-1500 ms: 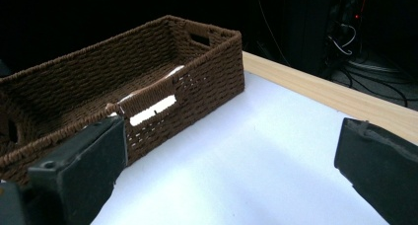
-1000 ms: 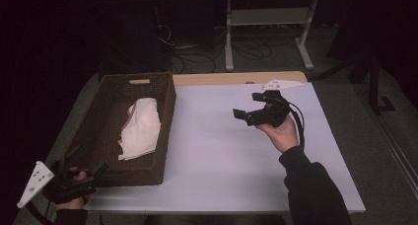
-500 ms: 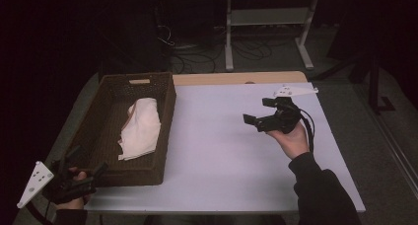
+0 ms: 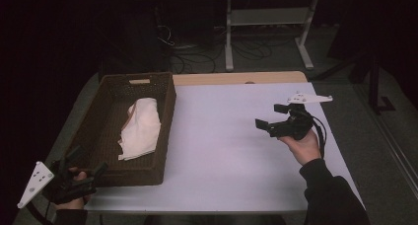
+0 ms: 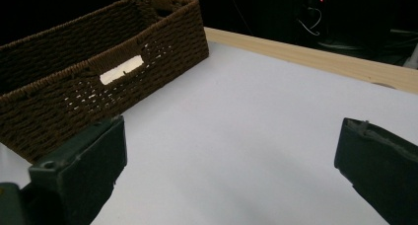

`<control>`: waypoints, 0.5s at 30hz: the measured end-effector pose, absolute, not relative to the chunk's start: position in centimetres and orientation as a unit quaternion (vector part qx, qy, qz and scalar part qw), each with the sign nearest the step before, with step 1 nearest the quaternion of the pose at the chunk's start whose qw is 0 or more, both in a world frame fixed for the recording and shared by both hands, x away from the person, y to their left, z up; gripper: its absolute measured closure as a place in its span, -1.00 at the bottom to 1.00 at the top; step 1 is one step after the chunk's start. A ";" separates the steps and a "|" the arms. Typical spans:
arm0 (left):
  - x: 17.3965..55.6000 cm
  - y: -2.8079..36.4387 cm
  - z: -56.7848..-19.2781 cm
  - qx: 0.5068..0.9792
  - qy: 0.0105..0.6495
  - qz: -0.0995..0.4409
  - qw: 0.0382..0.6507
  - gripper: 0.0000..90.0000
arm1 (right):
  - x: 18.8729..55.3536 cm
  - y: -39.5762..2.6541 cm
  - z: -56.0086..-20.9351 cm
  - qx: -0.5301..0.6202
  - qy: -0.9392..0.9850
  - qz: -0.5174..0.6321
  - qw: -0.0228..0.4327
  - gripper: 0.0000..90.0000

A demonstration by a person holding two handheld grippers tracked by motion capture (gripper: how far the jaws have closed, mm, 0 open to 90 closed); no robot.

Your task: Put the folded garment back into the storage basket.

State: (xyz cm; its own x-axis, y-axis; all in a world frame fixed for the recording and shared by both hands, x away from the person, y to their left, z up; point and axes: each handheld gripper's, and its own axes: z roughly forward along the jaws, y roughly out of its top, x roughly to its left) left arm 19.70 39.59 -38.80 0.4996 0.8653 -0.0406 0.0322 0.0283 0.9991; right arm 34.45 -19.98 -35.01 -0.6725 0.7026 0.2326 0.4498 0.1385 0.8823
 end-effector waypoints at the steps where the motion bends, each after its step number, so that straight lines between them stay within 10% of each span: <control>1: 19.7 39.6 -38.8 0.610 0.368 0.339 0.615 -1.00 | 34.4 -20.1 -35.1 0.388 0.745 0.530 0.118 -1.00; 15: 19.7 39.6 -38.8 0.610 0.368 0.339 0.614 -1.00 | 33.1 -21.7 -37.4 0.400 0.738 0.531 0.114 -1.00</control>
State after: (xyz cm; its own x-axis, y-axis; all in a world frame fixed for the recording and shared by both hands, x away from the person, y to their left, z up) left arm 19.70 39.59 -38.80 0.4995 0.8654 -0.0392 0.0331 0.0261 0.9991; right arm 33.08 -21.67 -37.39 -0.6534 0.7124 0.2560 0.4699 0.1166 0.8750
